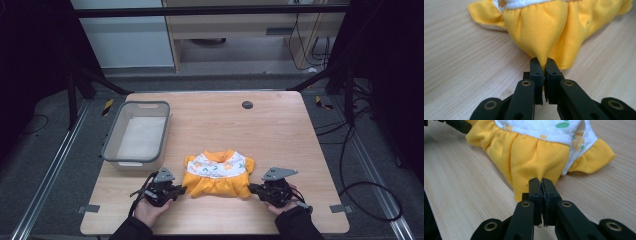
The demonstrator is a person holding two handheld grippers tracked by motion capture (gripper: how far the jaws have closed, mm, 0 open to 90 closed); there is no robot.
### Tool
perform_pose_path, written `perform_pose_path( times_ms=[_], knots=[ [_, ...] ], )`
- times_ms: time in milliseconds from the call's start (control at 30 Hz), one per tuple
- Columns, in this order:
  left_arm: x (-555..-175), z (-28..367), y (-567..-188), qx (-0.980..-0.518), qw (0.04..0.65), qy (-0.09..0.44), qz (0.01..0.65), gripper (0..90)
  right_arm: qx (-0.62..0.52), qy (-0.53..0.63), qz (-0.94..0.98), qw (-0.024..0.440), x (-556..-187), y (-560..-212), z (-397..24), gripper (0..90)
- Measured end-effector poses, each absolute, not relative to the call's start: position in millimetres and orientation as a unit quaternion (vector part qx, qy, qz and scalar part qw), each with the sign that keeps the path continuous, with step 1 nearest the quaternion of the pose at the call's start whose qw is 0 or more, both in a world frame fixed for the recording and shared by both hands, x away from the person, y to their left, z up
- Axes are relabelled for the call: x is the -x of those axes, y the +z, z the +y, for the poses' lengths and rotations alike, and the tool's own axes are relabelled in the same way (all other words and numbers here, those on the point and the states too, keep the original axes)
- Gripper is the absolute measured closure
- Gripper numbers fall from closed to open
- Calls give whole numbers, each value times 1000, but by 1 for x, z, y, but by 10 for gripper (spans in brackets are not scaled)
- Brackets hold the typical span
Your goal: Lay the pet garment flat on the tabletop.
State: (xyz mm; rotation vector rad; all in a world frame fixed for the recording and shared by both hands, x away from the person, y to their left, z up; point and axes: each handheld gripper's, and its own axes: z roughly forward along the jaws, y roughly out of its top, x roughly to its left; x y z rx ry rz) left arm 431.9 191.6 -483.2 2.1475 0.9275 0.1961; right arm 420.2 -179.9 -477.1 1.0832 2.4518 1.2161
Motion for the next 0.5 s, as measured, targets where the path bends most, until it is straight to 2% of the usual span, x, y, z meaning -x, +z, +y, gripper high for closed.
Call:
perform_pose_path(
  times_ms=[267, 400, 467, 500],
  knots=[
    [-403, 207, -457, -828, 431, 51, 355, 861, -356, 457, 810, 89, -399, -453, -191, 871],
    [-391, 205, -463, -842, 406, 54, 351, 841, -352, 450, 817, 76, -383, -456, -195, 867],
    [-389, 202, -470, -848, 390, 50, 354, 794, -358, 429, 826, 73, -379, -464, -195, 864],
    [-389, 200, -474, -850, 383, 55, 357, 736, -361, 419, 830, 71, -380, -468, -195, 859]
  ],
)
